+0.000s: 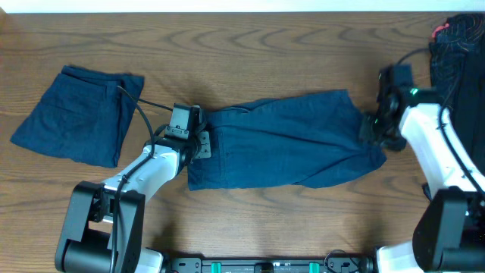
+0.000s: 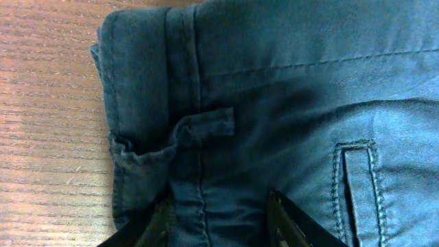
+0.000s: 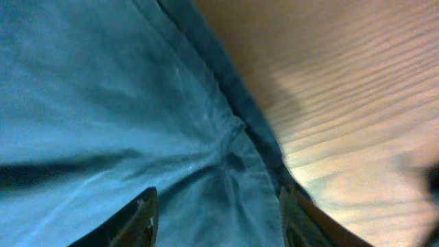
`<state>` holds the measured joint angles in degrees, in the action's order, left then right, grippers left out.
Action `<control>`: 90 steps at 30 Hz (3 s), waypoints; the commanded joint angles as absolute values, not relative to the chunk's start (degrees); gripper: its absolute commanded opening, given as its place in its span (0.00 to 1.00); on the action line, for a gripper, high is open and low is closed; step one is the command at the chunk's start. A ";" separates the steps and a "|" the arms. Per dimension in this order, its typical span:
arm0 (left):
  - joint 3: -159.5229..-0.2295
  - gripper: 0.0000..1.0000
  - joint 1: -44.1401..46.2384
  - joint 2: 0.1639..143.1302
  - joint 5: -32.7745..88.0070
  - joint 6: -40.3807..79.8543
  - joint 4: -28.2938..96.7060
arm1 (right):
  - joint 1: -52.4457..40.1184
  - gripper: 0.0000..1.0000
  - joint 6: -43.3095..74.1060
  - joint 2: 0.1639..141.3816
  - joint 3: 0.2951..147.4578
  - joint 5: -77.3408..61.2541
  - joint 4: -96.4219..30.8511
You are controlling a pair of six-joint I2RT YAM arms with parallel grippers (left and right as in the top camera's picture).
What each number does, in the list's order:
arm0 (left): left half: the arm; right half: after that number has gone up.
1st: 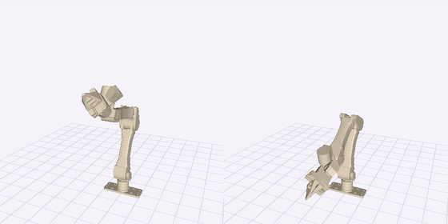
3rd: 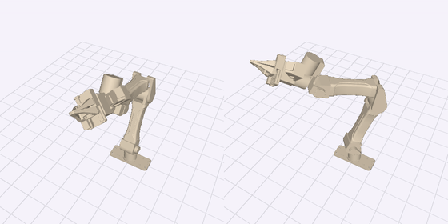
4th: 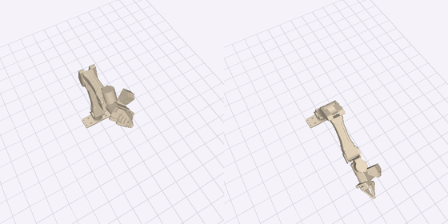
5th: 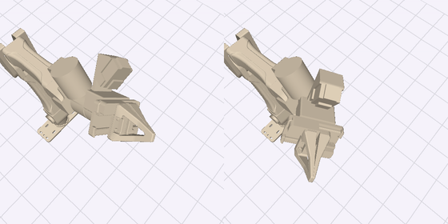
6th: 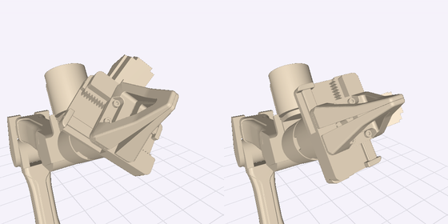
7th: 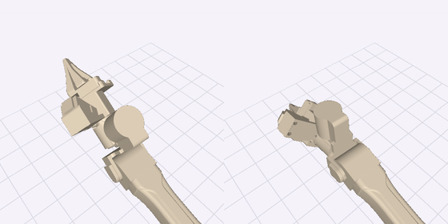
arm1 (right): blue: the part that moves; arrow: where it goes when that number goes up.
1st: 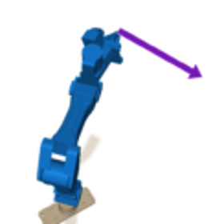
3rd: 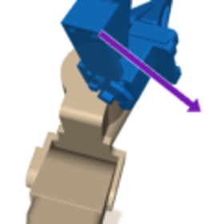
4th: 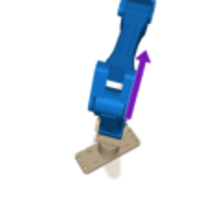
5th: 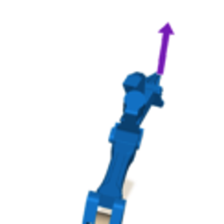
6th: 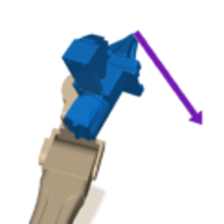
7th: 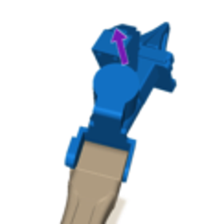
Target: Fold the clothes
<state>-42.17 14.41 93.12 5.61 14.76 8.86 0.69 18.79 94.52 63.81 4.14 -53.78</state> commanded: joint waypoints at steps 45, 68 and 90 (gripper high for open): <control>-40.66 0.98 5.21 96.66 34.41 13.56 15.55 | 0.80 0.61 20.10 94.94 43.46 2.37 -33.10; -44.71 0.06 2.44 88.12 29.87 13.45 23.92 | 0.80 0.64 20.10 94.19 45.12 2.33 -34.68; -57.08 0.06 2.44 74.30 23.73 12.49 38.72 | -15.75 0.57 9.17 91.11 59.55 -26.37 -39.94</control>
